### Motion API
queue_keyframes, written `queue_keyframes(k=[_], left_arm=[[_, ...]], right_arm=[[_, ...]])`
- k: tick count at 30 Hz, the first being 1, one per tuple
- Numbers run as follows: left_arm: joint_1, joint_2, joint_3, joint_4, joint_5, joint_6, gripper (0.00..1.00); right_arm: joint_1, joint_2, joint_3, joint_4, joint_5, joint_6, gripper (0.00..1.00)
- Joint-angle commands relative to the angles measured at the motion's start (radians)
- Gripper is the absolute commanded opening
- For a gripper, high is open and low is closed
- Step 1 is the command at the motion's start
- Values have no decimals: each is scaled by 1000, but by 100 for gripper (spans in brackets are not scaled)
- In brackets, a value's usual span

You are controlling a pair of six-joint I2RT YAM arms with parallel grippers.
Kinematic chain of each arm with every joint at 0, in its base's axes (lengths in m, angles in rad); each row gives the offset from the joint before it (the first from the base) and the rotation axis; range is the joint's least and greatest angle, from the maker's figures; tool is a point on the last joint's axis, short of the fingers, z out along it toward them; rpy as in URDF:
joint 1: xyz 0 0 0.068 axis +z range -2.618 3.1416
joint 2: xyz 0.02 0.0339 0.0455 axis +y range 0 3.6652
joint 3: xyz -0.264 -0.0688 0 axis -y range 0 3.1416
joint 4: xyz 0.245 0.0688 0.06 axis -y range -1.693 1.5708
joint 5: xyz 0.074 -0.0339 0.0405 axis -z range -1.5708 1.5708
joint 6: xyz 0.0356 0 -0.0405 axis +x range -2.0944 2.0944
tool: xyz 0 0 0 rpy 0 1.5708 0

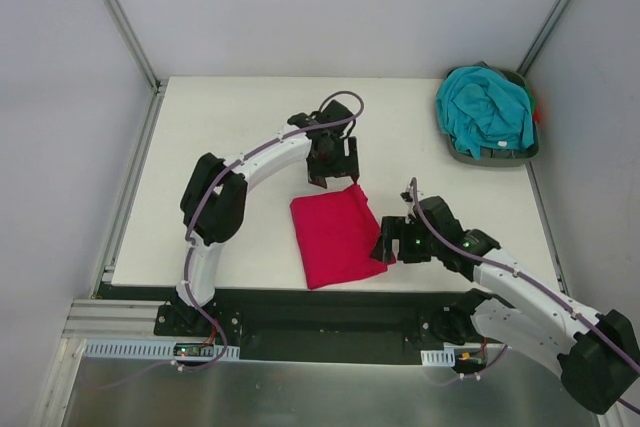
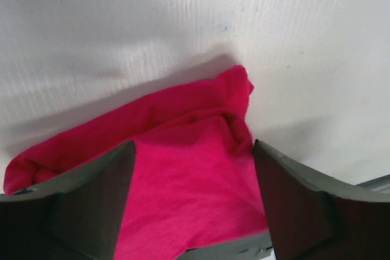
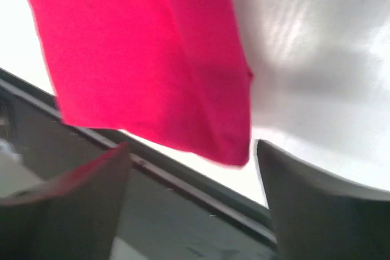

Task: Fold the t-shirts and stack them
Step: Fold the long partially folded tshirt into a neat square

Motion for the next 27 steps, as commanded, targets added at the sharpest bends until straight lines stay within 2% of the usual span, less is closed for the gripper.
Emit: queue_keyframes(k=[1, 3, 7, 12, 14, 16, 22, 27], left_arm=[[-2, -30, 75, 13, 48, 93, 89], [-2, -74, 62, 13, 72, 123, 99], [-2, -186, -39, 16, 29, 144, 99], [-1, -298, -219, 76, 85, 159, 99], [1, -315, -292, 118, 116, 162, 99], [10, -311, -343, 127, 131, 159, 99], [57, -268, -466, 176, 164, 124, 99], [68, -242, -550, 224, 222, 110, 99]], right_arm=[[-11, -50, 48, -138, 181, -8, 96], [-11, -56, 89, -201, 198, -33, 96], [-11, -73, 137, -186, 131, -65, 96], [-9, -63, 79, 65, -111, -10, 96], [-9, -18, 53, 191, -213, 34, 96], [-9, 63, 59, 229, -263, 38, 96], [-3, 282, 66, 239, -251, 42, 96], [-26, 446, 135, 115, -186, -73, 96]])
